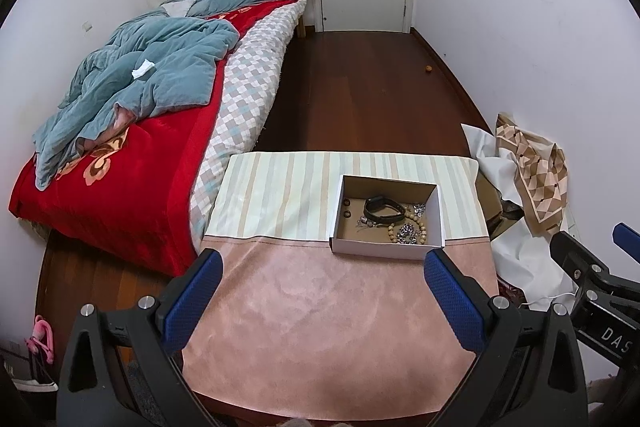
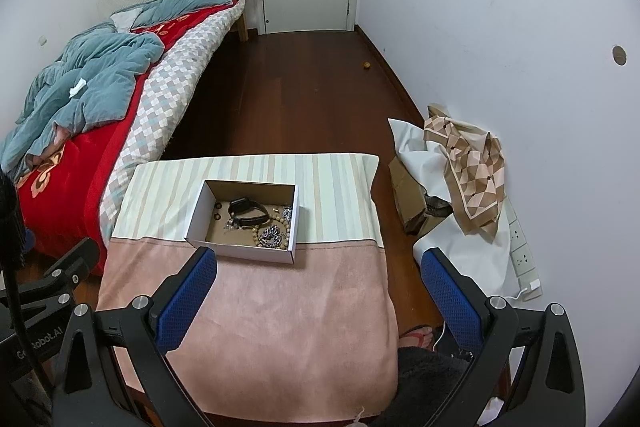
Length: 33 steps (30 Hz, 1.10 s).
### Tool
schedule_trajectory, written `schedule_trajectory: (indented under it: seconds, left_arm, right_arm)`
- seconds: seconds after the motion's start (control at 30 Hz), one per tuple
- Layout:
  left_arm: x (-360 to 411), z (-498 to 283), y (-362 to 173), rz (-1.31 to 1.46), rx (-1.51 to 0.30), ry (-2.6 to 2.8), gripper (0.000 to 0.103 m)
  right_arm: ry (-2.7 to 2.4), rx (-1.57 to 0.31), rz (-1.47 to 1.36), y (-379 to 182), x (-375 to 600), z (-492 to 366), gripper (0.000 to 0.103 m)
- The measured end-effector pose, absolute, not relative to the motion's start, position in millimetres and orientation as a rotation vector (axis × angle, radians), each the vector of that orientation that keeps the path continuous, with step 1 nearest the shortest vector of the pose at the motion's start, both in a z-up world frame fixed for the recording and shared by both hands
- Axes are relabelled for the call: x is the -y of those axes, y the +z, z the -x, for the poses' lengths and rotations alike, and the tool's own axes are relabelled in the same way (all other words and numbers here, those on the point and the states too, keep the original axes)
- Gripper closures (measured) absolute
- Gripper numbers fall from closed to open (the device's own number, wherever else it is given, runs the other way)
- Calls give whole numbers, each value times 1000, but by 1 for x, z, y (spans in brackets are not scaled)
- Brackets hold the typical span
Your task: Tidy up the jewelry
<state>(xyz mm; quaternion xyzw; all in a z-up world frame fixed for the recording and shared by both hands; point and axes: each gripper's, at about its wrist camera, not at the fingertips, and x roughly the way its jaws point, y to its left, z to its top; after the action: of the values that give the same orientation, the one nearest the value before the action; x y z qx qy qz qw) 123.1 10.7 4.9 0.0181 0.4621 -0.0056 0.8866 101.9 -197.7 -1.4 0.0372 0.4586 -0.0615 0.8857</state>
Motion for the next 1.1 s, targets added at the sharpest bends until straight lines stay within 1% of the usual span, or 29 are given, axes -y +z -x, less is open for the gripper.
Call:
schedule_trajectory:
  seconds: [1.1]
  left_arm:
    - [-8,-118,11,-34,-942,3,0]
  right_arm:
    - [-118,-953,-75,6,200,-100,0]
